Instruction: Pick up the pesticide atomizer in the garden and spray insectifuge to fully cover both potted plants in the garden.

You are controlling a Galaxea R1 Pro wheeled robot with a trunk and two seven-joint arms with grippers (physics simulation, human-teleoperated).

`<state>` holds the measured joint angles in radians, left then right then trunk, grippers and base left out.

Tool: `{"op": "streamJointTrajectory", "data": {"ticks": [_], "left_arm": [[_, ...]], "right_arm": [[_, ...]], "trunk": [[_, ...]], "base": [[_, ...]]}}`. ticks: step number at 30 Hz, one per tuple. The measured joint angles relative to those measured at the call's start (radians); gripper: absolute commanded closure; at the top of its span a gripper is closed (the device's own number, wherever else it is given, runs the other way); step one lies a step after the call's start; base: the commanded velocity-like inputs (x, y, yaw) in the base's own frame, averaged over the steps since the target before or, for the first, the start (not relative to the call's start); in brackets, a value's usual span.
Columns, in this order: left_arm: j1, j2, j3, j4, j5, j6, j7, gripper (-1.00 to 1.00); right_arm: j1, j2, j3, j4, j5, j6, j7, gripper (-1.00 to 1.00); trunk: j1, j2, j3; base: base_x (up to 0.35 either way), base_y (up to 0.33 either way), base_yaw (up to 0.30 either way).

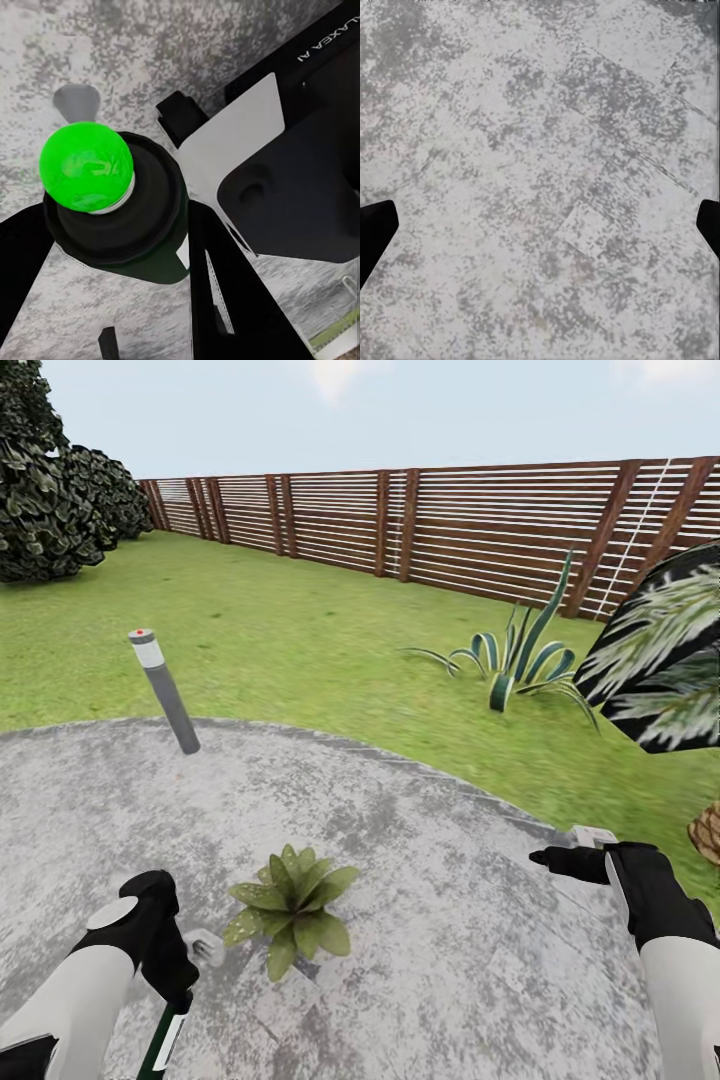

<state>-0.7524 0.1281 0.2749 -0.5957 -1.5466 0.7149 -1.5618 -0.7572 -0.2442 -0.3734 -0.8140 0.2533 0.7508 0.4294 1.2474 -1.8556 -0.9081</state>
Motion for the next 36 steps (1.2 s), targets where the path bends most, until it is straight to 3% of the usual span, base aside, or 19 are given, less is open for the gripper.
{"op": "streamJointTrajectory", "data": {"ticks": [22, 36], "left_arm": [[0.000, -0.001, 0.000, -0.005, 0.003, 0.000, 0.000, 1.00], [-0.001, 0.000, 0.000, -0.005, 0.003, 0.000, 0.000, 1.00]], "right_arm": [[0.000, 0.000, 0.000, 0.001, 0.000, -0.001, -0.001, -1.00], [0.000, 0.000, 0.000, 0.000, 0.000, 0.000, -0.001, -1.00]], "trunk": [[0.000, 0.000, 0.000], [0.000, 0.000, 0.000]], "base": [[0.000, -0.038, 0.247], [0.061, -0.063, 0.017]]}}
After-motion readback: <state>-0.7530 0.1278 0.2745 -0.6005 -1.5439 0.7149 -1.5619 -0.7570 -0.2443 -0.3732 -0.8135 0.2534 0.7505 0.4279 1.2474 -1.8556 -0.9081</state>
